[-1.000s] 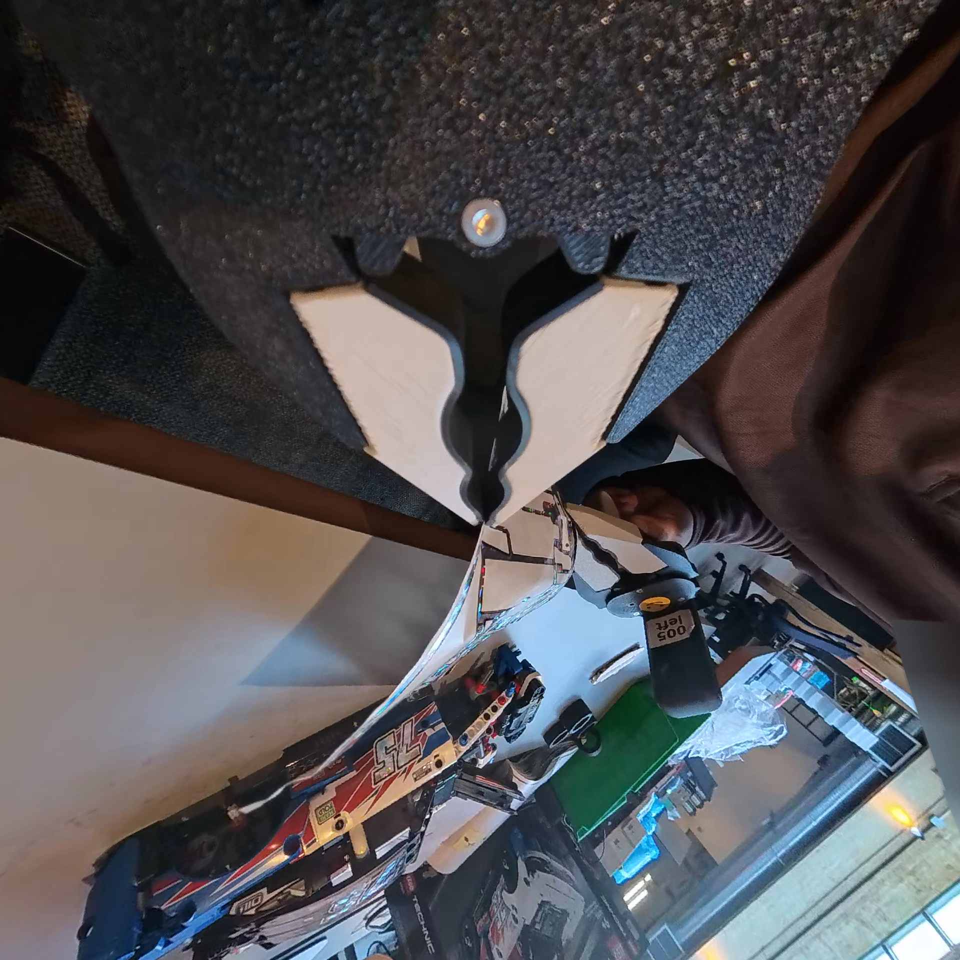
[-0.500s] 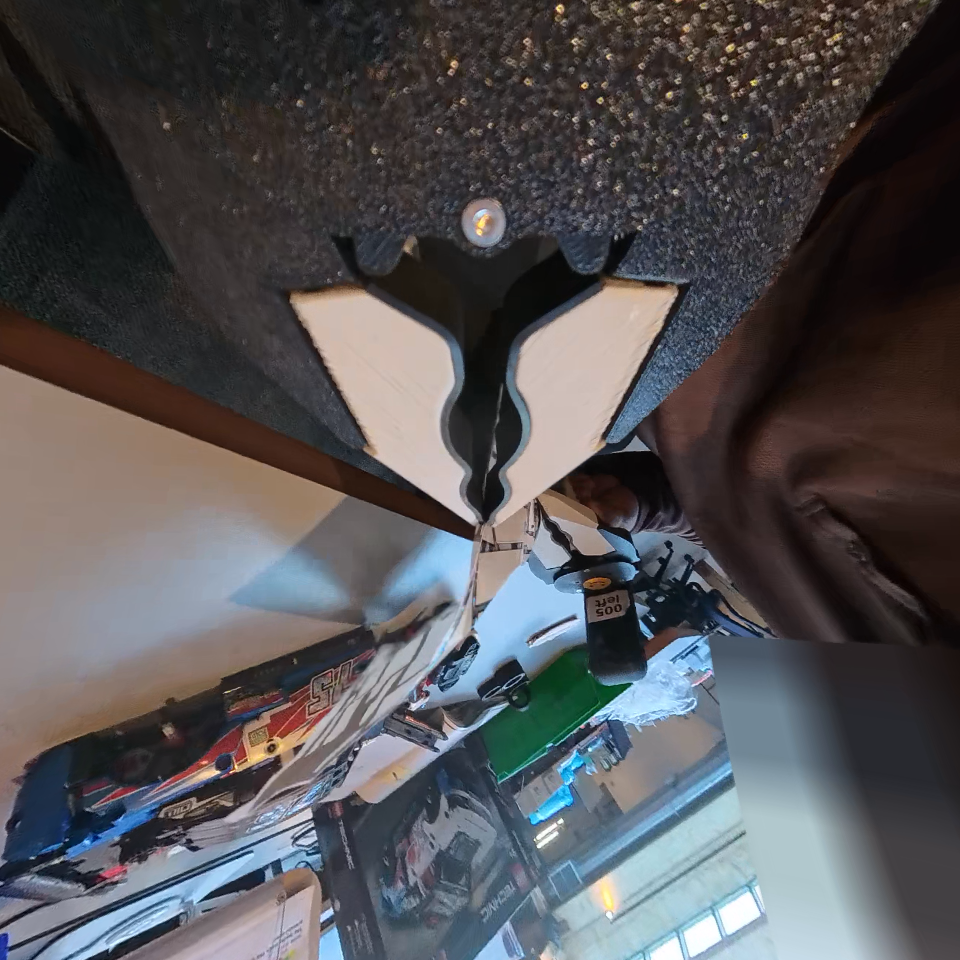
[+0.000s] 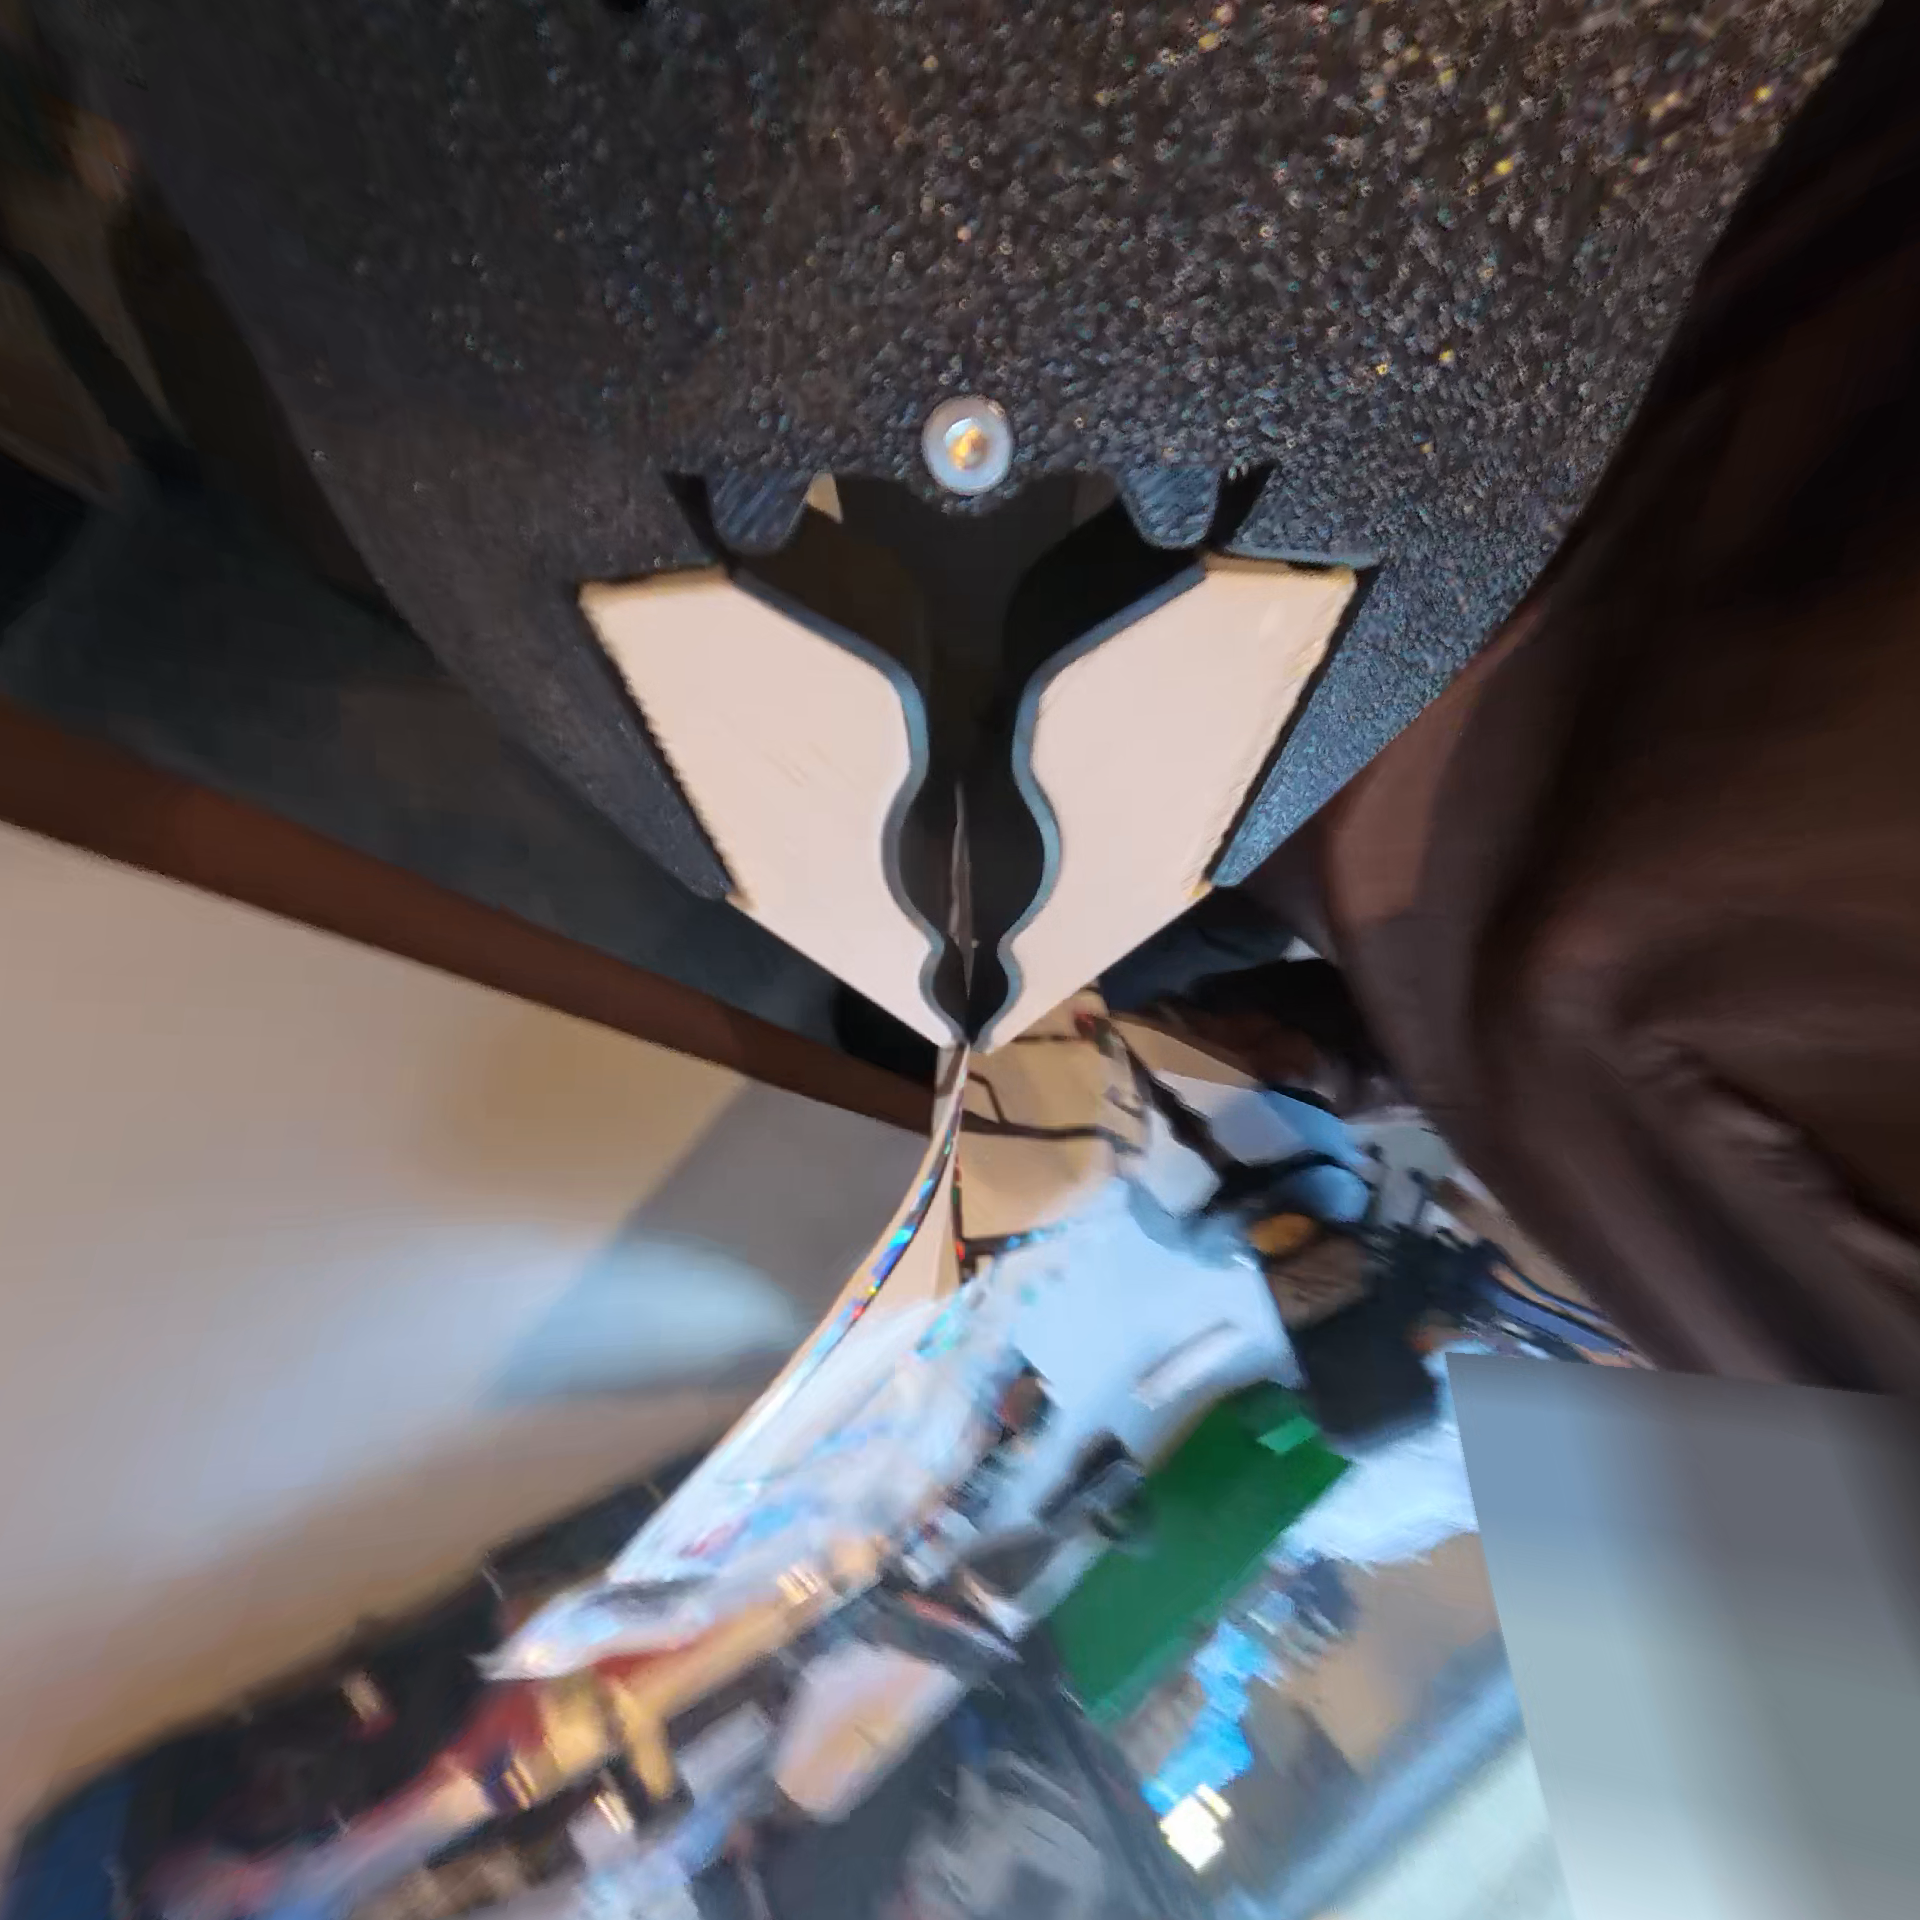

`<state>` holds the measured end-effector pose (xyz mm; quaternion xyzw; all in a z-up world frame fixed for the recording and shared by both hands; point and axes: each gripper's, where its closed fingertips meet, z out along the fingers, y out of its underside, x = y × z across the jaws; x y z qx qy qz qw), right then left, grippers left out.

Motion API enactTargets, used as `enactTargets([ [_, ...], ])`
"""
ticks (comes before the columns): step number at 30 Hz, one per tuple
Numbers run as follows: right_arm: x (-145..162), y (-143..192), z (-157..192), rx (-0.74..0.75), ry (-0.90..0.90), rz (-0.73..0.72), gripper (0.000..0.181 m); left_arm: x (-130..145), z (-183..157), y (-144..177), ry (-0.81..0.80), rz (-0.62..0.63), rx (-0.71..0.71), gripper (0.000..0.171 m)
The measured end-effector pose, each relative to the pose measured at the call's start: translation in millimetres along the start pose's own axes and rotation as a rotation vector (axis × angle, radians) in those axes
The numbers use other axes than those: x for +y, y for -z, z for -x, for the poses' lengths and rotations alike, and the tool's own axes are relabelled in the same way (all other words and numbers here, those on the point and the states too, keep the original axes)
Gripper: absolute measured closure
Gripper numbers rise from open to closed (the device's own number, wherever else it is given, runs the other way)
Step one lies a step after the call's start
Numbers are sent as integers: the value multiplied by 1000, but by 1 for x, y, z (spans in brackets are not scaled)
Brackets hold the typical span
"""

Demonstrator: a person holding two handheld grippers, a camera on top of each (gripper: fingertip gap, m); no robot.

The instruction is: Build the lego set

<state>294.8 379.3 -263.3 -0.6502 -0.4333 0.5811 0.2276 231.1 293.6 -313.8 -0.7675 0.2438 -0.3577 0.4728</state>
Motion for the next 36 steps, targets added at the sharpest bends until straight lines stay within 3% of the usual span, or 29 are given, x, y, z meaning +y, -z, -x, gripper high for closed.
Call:
enactTargets([
  [8,5,-3,-6,58,-20,41,181,-19,-8,8,110,-82,53,171],
  [16,-6,3,18,35,55,0,181,-22,-17,6,228,-121,102,171],
  [21,-14,9,36,-14,82,-43,181,-44,-40,17,344,-245,232,171],
  [36,-20,-4,57,-23,190,-20,181,-39,-65,29,189,-225,157,171],
])
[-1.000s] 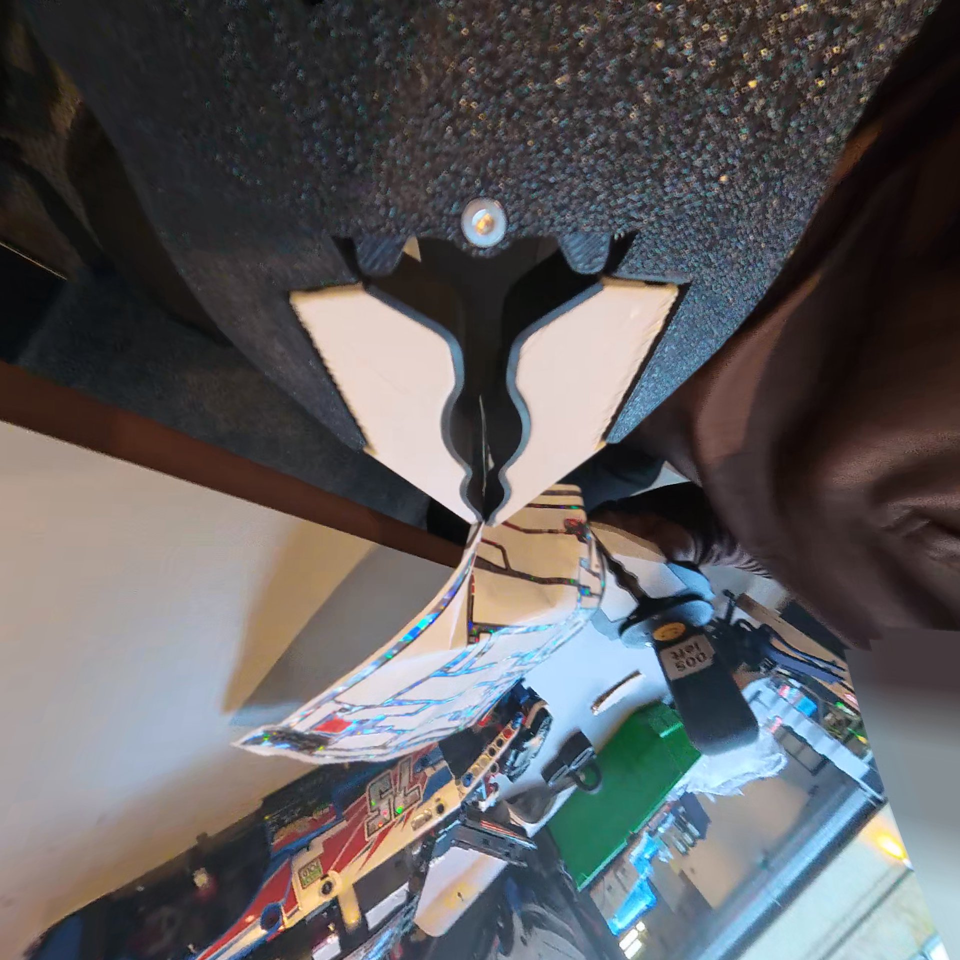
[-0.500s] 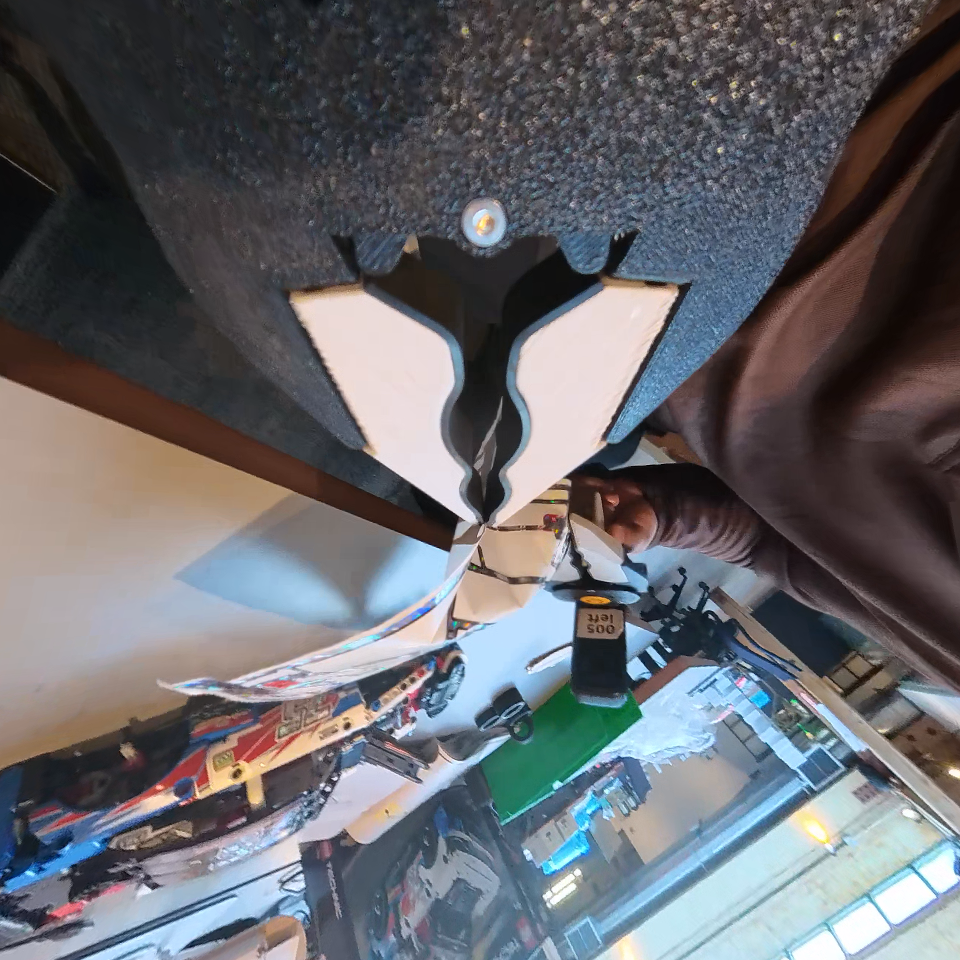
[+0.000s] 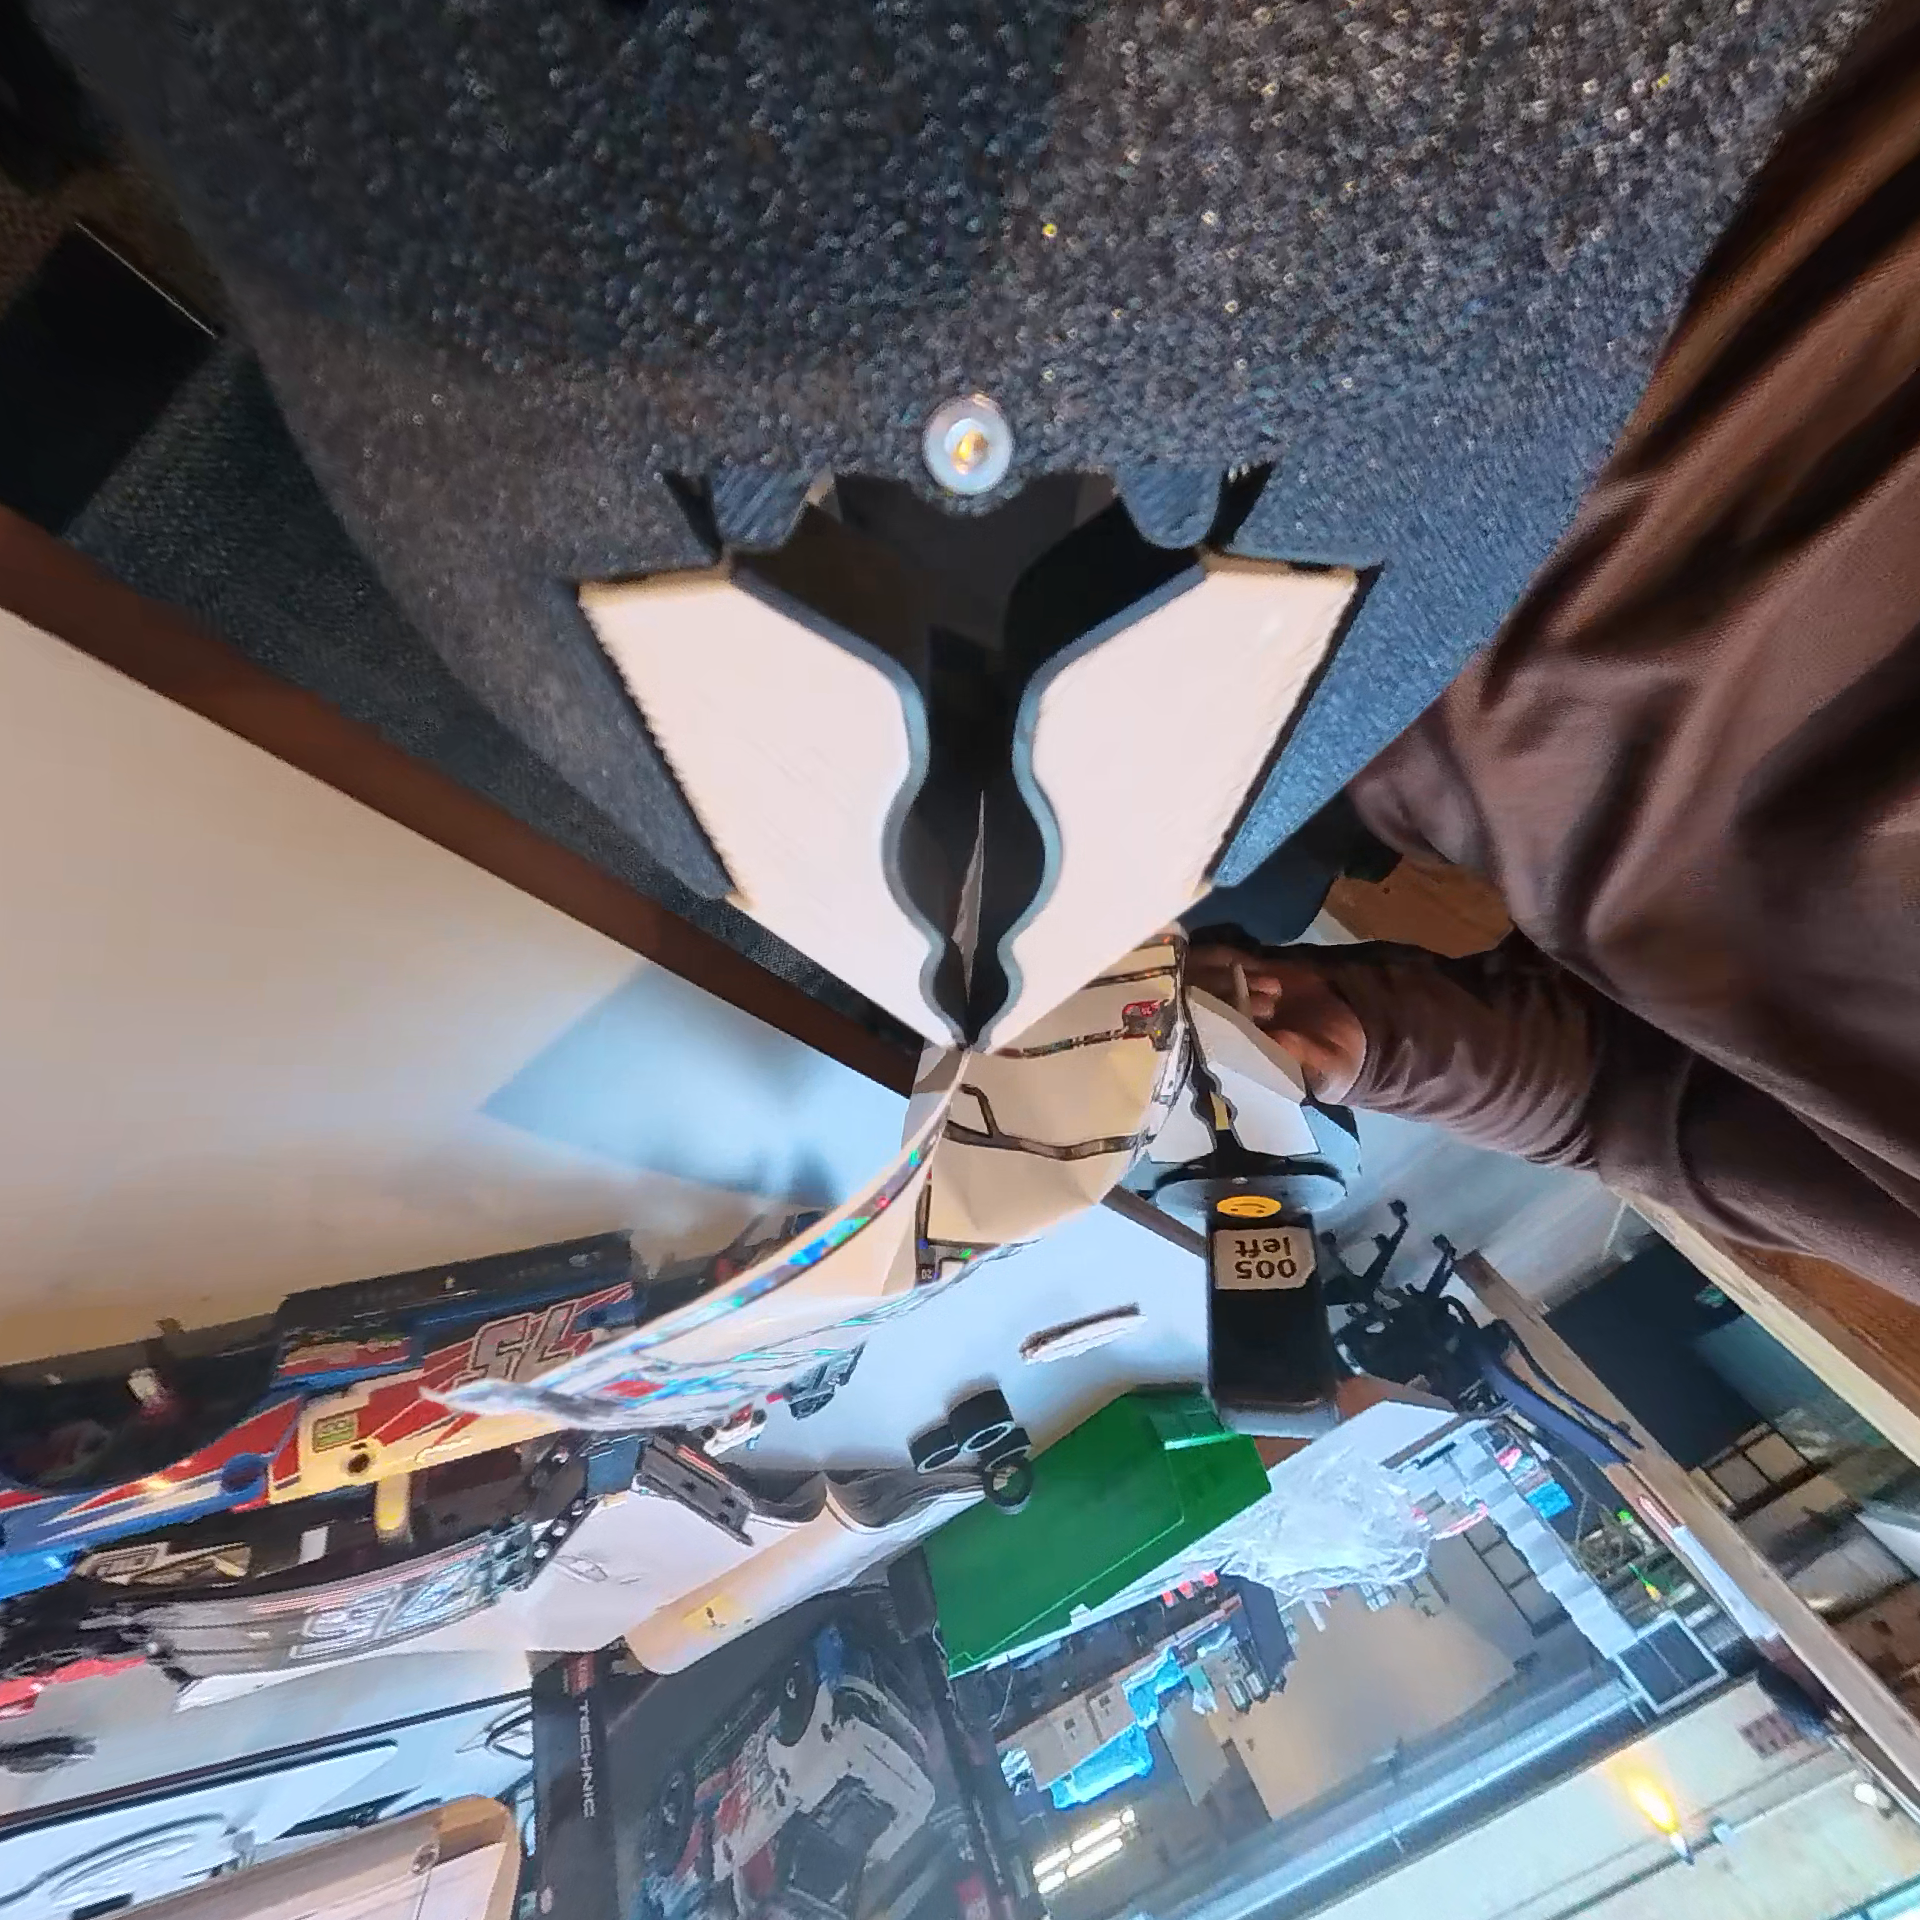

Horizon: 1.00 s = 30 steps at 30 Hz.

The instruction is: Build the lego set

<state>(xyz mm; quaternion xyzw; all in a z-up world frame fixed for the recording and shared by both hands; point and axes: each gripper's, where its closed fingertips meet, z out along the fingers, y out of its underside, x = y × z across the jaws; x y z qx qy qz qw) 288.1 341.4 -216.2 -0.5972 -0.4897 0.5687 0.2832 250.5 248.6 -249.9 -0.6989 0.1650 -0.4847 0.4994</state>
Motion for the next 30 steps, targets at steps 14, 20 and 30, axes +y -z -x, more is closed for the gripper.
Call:
enactTargets([
  [14,-1,-26,0,-66,-2,42,175,-22,-6,35,37,-133,17,171],
  [20,-7,-23,-38,266,170,103,142,-19,2,43,47,-120,-38,171],
  [30,21,-72,69,-11,477,223,144,-4,3,44,-4,-56,-70,171],
])
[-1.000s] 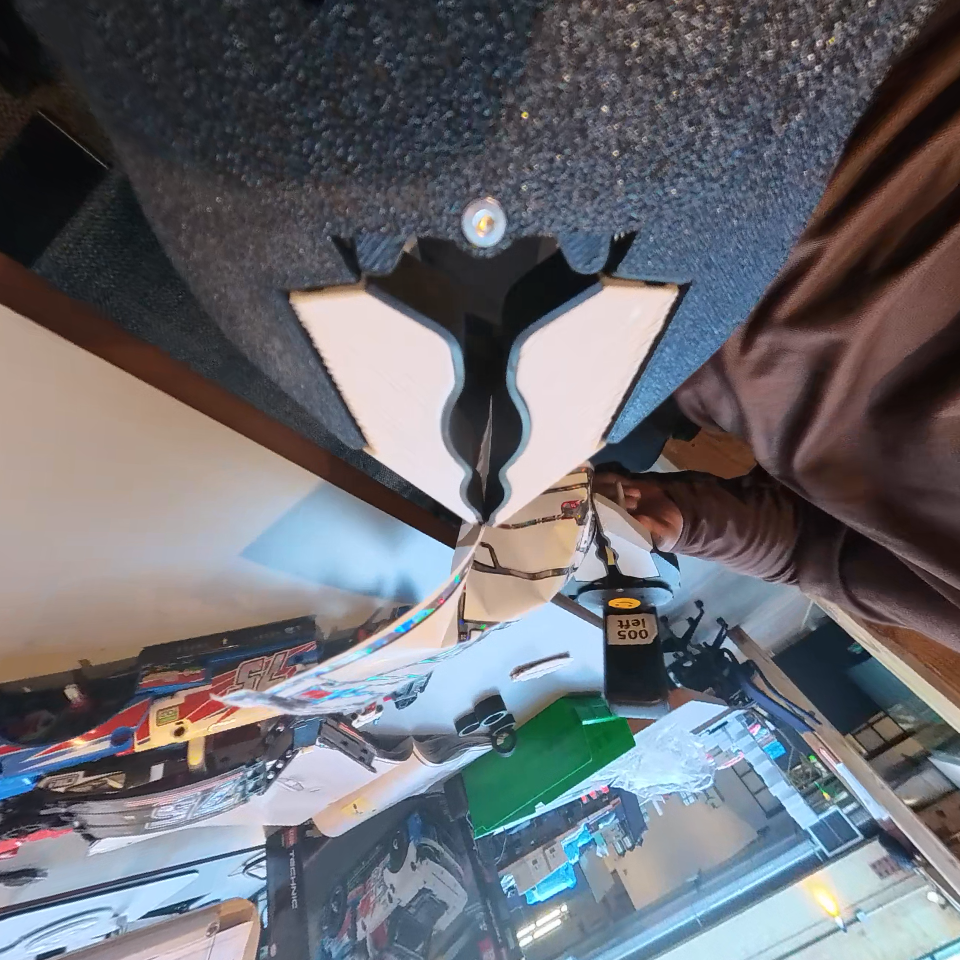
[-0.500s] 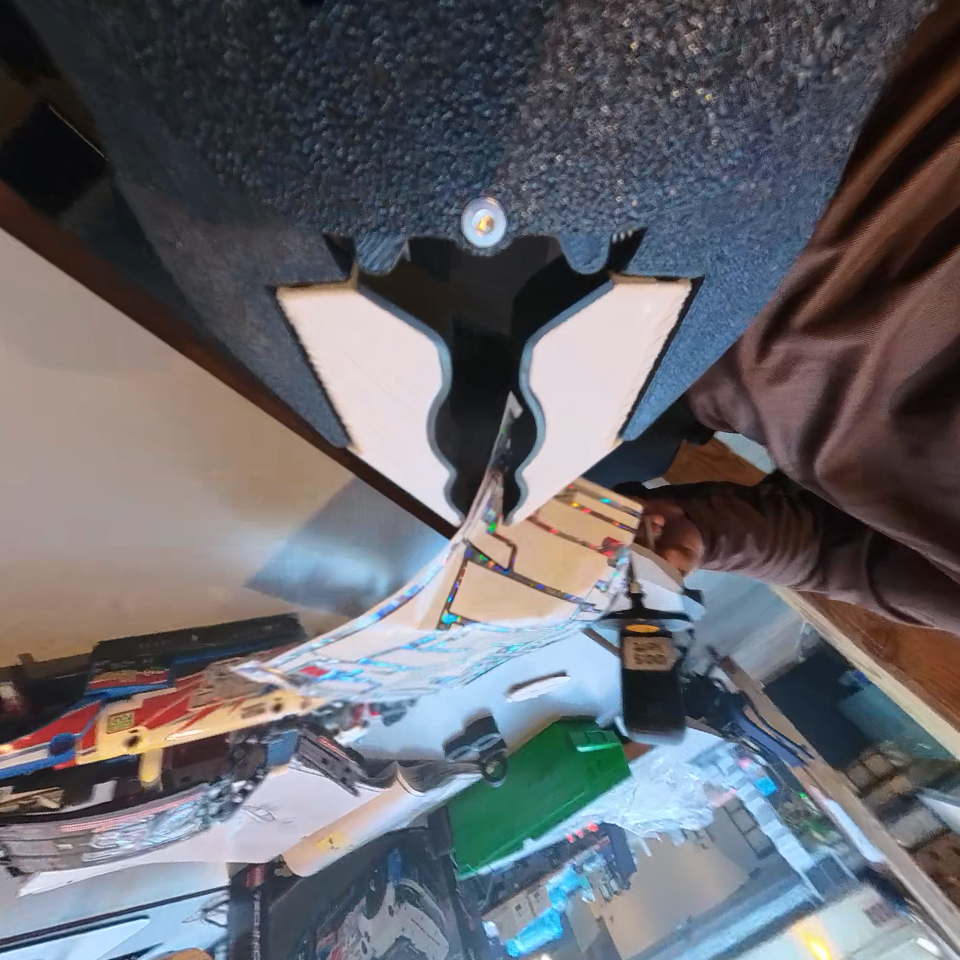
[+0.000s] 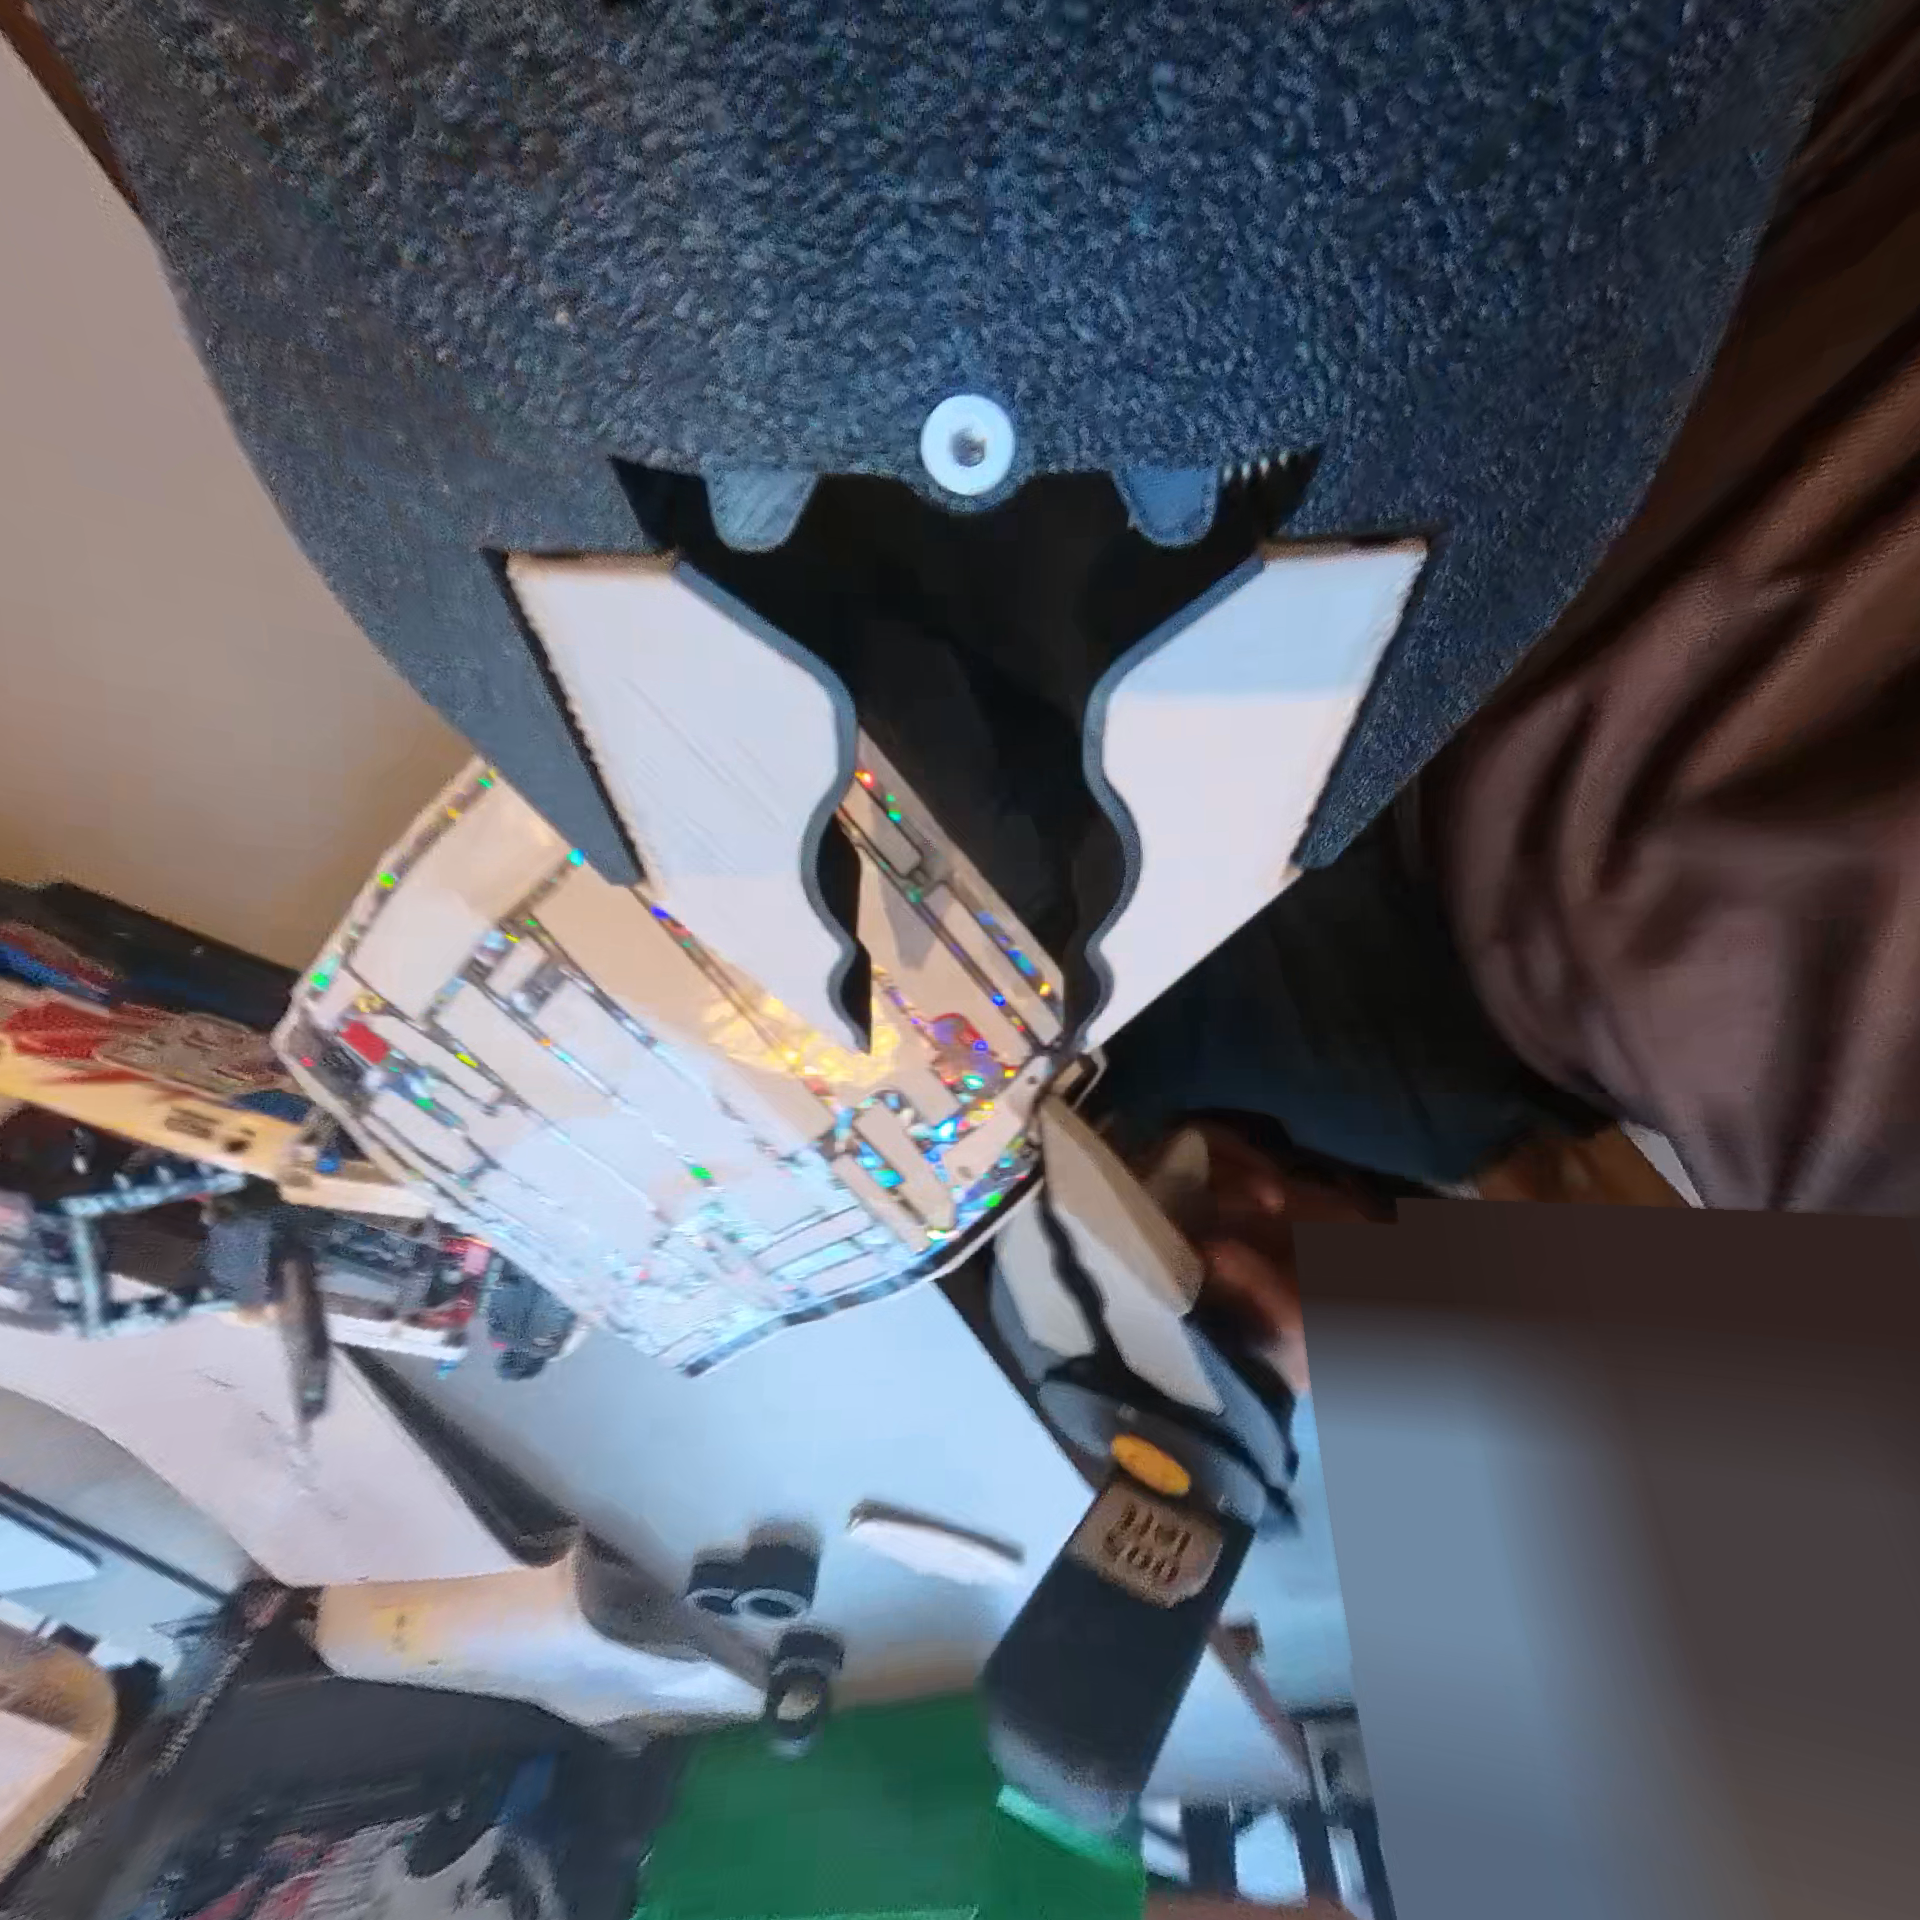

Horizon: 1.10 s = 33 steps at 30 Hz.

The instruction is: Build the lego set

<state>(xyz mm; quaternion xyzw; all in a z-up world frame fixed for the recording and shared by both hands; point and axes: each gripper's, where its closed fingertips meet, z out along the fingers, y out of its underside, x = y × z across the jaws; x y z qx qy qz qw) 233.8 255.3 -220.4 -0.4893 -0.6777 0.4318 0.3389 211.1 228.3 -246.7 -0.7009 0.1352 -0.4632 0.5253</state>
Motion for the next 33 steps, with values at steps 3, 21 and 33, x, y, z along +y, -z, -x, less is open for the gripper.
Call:
enactTargets([
  [3,14,-21,17,8,118,107,144,2,2,2,7,-3,3,171],
  [21,21,-37,15,224,510,228,174,-6,7,8,153,-72,60,171],
  [33,16,-35,23,183,504,184,176,-6,6,8,151,-70,70,171],
])
